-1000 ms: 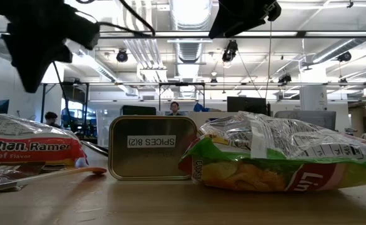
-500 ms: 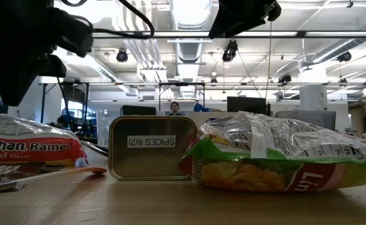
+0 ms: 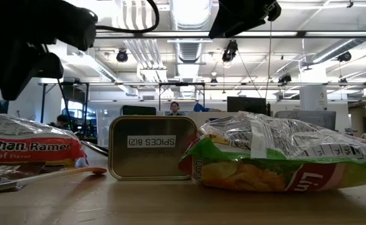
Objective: Pick & Place Food Item
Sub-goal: Put the red noodle pack into the white bin
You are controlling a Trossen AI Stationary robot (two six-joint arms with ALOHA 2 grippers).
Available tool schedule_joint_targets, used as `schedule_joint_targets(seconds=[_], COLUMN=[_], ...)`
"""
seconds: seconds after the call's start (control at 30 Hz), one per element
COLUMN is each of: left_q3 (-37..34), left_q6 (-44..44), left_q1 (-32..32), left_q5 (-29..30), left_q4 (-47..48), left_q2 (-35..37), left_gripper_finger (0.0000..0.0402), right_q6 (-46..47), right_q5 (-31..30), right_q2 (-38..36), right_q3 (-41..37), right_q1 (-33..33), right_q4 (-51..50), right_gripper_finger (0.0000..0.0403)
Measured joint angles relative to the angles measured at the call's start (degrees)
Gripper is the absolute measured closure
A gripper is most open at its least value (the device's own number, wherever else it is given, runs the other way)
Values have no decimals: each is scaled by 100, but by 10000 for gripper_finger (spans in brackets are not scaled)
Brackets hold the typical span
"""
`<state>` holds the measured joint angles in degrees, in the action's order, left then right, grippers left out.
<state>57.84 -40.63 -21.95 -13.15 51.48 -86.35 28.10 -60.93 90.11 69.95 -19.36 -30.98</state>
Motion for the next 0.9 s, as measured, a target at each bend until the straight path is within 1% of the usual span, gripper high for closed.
schedule_joint_targets(seconds=[0.1,0.17,0.23,0.33,0.43,0.5,0.57,0.63,0.7,0.8,0.9], left_q3=[0,0,0,0,28,31,25,7,7,9,35], left_q6=[415,521,676,1061,1554,1700,1730,1730,1810,2013,2303], left_q1=[-146,-368,-695,-1272,-1882,-2210,-2479,-2645,-2742,-2823,-2876], left_q5=[60,279,589,1201,2026,2563,2929,3104,3155,3158,3158], left_q4=[0,-15,-140,-325,-369,-377,-406,-594,-715,-882,-845], left_q2=[0,0,0,0,0,-9,-11,-71,-233,-593,-992], left_gripper_finger=[195,180,176,175,174,174,174,174,174,174,174], right_q6=[0,0,0,0,0,-1,0,-2,0,-1,0], right_q5=[0,-1,0,0,-1,-1,0,-2,0,-2,-2], right_q2=[0,0,0,0,0,0,0,0,0,0,0], right_q3=[0,0,0,0,0,0,0,0,0,0,0], right_q1=[1,0,1,1,-1,1,-1,-1,0,-1,1], right_q4=[0,1,0,2,1,1,0,2,0,2,0], right_gripper_finger=[110,110,110,110,110,110,110,110,110,110,110])
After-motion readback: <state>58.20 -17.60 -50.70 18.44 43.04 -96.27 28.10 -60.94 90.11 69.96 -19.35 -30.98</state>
